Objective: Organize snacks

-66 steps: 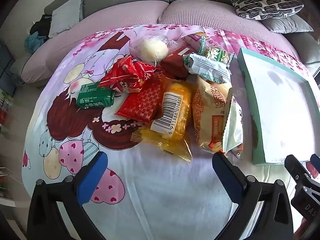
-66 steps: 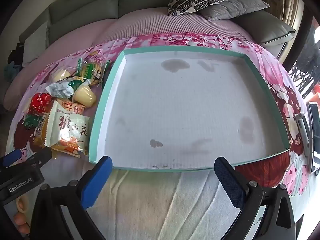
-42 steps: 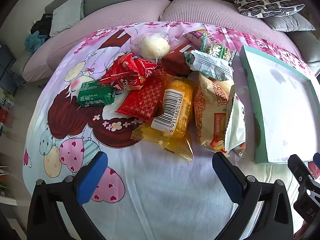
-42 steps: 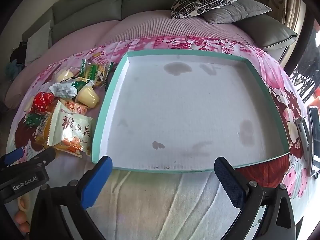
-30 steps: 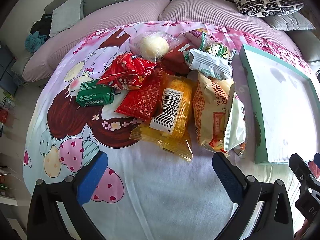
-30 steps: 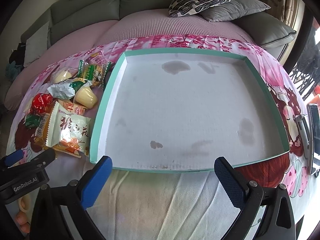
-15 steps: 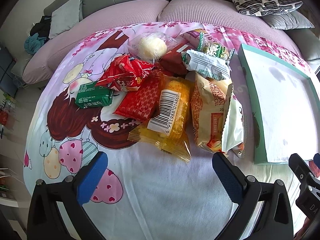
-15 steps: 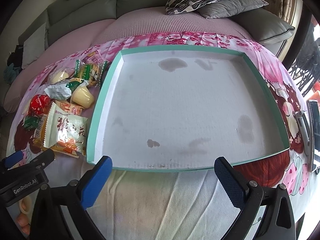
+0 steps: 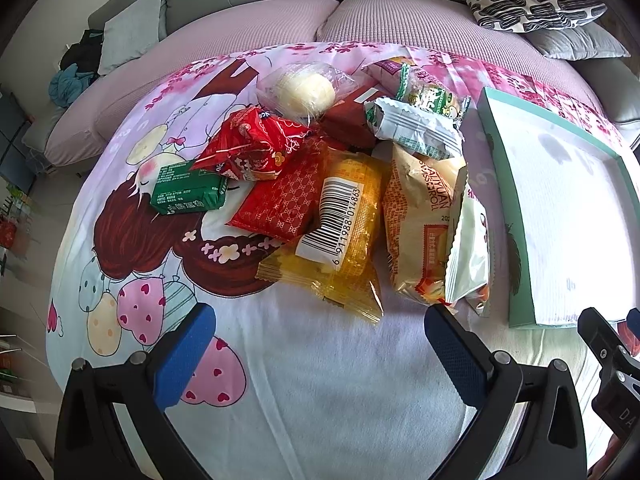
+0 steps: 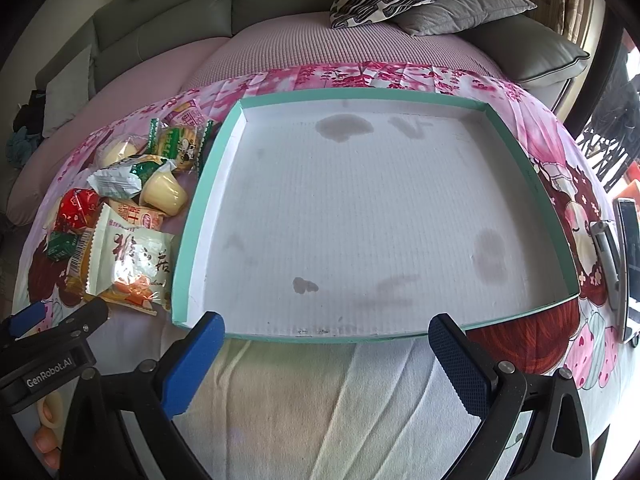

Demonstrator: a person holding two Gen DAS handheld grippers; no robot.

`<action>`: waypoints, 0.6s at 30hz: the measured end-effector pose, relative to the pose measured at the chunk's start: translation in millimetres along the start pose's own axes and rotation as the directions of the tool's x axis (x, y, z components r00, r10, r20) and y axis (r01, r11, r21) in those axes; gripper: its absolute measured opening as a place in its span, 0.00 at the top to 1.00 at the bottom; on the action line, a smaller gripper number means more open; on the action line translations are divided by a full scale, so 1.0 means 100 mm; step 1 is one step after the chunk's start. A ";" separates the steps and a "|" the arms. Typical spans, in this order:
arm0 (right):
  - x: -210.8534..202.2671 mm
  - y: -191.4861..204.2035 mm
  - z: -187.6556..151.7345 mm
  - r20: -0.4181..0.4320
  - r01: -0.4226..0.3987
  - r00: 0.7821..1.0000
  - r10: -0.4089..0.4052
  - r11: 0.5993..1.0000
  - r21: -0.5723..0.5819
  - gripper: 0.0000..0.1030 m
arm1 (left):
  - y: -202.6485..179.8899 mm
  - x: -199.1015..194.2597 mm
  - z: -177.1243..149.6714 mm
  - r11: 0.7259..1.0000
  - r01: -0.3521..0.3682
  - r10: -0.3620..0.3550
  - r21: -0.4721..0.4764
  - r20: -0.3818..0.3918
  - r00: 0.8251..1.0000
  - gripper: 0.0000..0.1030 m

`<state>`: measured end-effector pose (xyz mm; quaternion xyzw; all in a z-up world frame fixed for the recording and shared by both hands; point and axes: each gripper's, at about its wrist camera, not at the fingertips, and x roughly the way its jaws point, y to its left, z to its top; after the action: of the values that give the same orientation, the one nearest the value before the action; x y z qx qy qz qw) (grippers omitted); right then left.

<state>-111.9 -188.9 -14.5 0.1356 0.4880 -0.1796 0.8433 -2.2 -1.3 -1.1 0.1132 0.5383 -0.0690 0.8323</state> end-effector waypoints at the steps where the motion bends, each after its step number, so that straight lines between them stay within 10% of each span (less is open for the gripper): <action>1: 0.00 0.00 0.00 0.000 0.001 1.000 -0.001 1.000 0.001 0.00 | 0.00 0.00 0.00 1.000 0.000 0.000 -0.001 -0.001 1.000 0.00; 18: 0.00 -0.01 -0.01 0.000 0.001 1.000 -0.001 1.000 -0.004 0.00 | -0.02 0.00 0.01 1.000 0.006 -0.006 -0.003 0.002 1.000 0.00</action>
<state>-113.1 -189.4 -15.3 0.1337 0.4882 -0.1789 0.8437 -1.6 -3.9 -1.2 0.1100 0.5379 -0.0708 0.8328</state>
